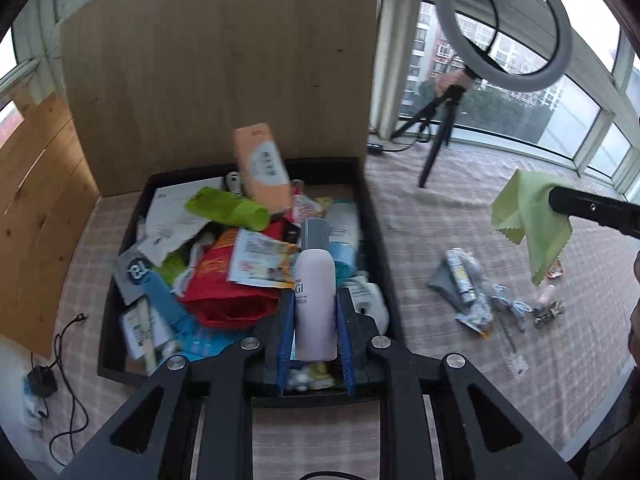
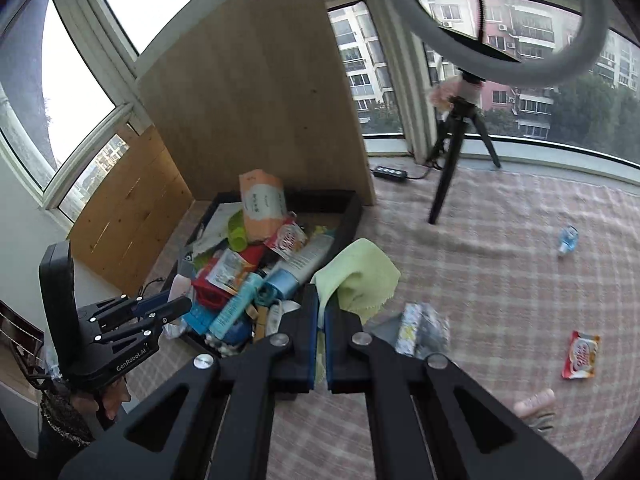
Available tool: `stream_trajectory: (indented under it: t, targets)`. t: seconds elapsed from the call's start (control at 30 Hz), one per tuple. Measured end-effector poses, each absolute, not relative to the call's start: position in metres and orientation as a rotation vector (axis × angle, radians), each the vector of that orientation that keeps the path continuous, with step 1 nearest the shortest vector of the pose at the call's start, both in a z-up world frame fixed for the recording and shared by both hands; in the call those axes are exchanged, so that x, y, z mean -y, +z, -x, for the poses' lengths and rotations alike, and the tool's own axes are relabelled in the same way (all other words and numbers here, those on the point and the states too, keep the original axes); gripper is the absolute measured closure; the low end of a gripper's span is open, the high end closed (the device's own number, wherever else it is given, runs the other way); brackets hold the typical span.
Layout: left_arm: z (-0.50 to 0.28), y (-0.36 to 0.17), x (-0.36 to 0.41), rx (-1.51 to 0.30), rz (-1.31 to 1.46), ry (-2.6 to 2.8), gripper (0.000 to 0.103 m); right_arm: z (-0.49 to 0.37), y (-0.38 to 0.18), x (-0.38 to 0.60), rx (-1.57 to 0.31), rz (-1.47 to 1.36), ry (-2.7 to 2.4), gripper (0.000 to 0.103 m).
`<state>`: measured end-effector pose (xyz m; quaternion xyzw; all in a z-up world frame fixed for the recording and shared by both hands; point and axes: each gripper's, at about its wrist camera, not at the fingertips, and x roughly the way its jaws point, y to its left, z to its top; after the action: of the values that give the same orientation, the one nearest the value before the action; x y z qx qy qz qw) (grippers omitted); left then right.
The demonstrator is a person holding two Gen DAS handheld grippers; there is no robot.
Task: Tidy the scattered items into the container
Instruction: 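Carry the pink bottle and green cloth over the black tray with both tools, then open both tools to drop the bottle and cloth into the tray, then move the left tool to the white cable while the right tool moves to the metal wrench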
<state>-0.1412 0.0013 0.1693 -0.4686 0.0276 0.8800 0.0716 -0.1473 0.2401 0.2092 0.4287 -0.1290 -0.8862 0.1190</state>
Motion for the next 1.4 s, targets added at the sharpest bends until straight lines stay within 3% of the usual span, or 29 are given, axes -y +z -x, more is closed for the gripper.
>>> stream_trajectory:
  t: [0.4, 0.43, 0.47, 0.5, 0.53, 0.93, 1.17, 1.4]
  targets:
    - [0.191, 0.149, 0.076, -0.016, 1.507, 2.764, 0.084, 0.257, 0.179, -0.145, 0.219, -1.282, -2.518, 0.099]
    - [0.194, 0.149, 0.079, -0.008, 1.511, 2.775, 0.080, 0.262, 0.176, -0.140, 0.202, -1.285, -2.497, 0.097]
    - [0.196, 0.148, 0.082, 0.008, 1.513, 2.791, 0.073, 0.267, 0.173, -0.134, 0.169, -1.303, -2.484, 0.087]
    - [0.198, 0.149, 0.085, 0.032, 1.510, 2.808, 0.052, 0.271, 0.171, -0.129, 0.130, -1.324, -2.482, 0.081]
    - [0.198, 0.150, 0.089, 0.063, 1.491, 2.829, 0.044, 0.272, 0.169, -0.125, 0.098, -1.324, -2.495, 0.070]
    - [0.186, 0.174, 0.061, 0.010, 1.411, 2.800, 0.048, 0.244, 0.183, -0.173, 0.132, -1.283, -2.575, 0.067]
    - [0.166, 0.191, -0.005, -0.054, 1.312, 2.687, 0.048, 0.185, 0.190, -0.269, 0.210, -1.321, -2.702, 0.067]
    - [0.160, 0.170, -0.098, -0.154, 1.320, 2.491, 0.049, 0.119, 0.170, -0.389, 0.282, -1.455, -2.885, 0.067]
